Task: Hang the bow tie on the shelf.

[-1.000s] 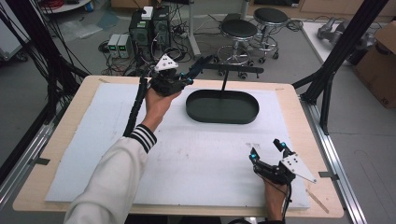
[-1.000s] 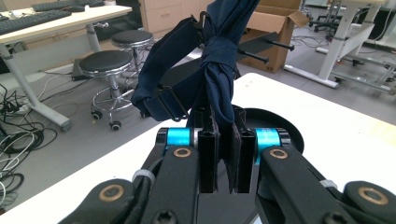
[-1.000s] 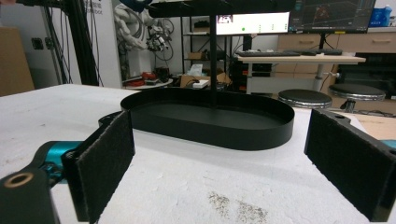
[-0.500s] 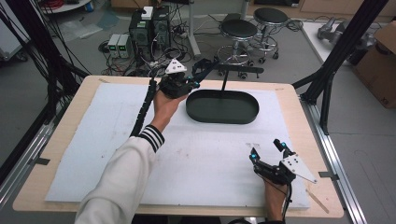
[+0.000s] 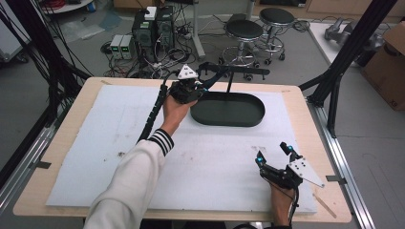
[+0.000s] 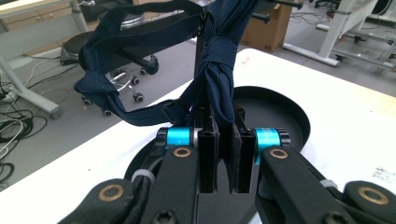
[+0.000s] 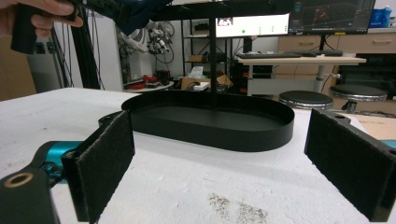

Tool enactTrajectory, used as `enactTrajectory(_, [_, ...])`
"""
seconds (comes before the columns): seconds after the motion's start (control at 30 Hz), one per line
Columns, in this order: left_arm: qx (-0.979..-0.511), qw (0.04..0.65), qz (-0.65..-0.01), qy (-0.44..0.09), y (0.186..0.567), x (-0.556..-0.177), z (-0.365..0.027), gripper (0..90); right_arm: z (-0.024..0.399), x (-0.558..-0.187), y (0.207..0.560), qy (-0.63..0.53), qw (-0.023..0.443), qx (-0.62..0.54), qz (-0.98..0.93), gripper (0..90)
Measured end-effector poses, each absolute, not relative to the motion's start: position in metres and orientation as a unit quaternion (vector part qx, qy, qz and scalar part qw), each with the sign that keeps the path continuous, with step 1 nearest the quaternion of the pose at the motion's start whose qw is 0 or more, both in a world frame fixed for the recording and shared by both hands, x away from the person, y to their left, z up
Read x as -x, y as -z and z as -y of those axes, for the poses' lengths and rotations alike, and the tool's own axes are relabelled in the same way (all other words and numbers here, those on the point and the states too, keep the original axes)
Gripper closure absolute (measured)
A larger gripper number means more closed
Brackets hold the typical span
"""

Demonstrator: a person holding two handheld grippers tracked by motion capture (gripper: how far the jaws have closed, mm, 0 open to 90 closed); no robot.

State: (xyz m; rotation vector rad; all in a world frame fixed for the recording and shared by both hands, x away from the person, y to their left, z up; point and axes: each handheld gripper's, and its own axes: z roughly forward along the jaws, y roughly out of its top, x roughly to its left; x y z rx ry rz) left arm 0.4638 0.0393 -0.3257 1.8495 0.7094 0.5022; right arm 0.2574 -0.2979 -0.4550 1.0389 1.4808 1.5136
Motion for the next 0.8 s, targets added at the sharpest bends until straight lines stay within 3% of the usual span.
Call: enactTrajectory(0.8, [-0.779,0.485,-0.330,-0.222,0.354,-0.487,-0.039,83.6,0.299,-0.257,0.455,-0.596,0.378,-0.412,-0.576,7.5])
